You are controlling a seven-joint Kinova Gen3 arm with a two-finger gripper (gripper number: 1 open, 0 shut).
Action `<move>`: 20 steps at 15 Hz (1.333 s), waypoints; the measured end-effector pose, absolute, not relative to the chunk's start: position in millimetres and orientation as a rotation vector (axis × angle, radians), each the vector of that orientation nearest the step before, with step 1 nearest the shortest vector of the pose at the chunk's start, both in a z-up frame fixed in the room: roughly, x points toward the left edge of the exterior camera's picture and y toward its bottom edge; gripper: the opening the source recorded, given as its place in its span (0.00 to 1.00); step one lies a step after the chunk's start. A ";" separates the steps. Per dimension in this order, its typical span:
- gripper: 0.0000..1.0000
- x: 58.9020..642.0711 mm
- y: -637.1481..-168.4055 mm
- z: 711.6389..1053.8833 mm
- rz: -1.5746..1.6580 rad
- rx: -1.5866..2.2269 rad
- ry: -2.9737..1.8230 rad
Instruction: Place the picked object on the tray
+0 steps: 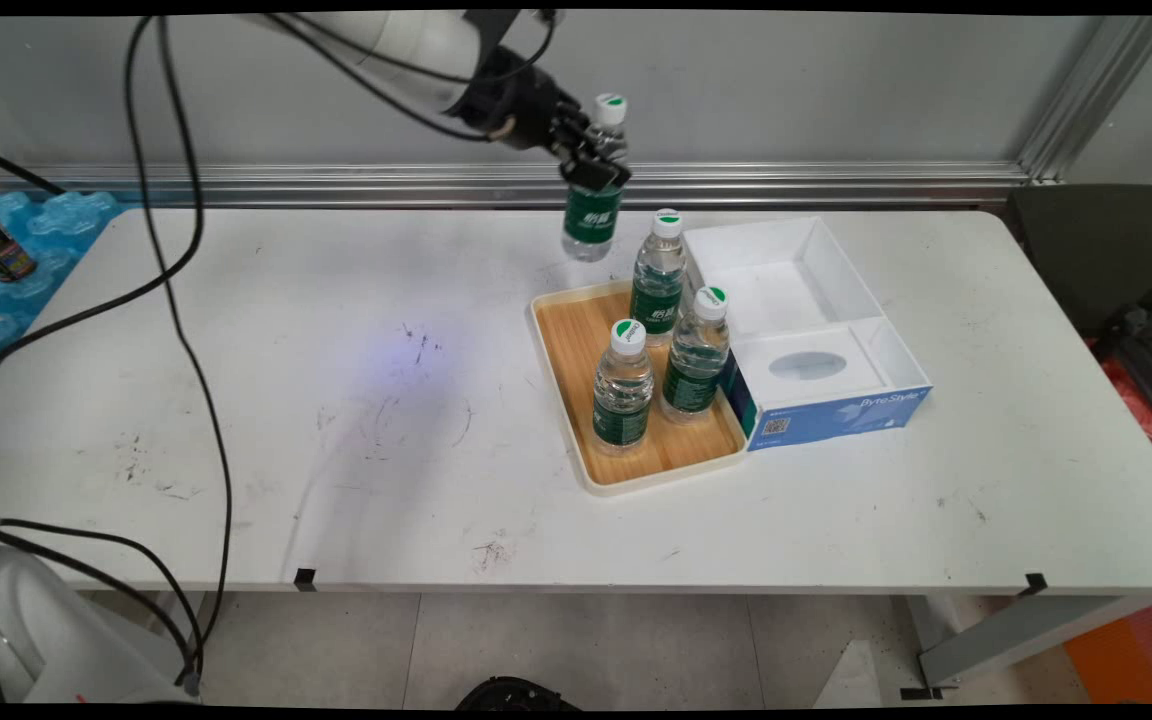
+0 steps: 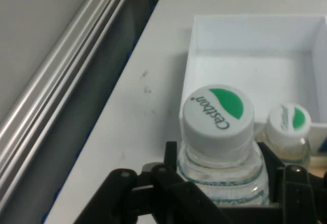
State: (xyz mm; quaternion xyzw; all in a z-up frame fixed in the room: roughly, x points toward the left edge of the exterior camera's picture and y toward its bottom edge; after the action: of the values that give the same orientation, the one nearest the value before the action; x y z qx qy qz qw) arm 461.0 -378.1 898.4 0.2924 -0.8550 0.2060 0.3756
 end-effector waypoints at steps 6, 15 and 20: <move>0.00 477.9 -344.0 882.2 0.504 0.716 -2.196; 0.00 478.2 -313.6 844.1 0.485 0.643 -2.166; 0.00 475.1 -309.6 819.1 0.477 0.626 -2.156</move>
State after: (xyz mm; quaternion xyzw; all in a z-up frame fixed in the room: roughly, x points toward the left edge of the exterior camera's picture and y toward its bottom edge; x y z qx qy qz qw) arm 475.1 -309.6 819.1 0.2487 -0.8565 0.1895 0.4106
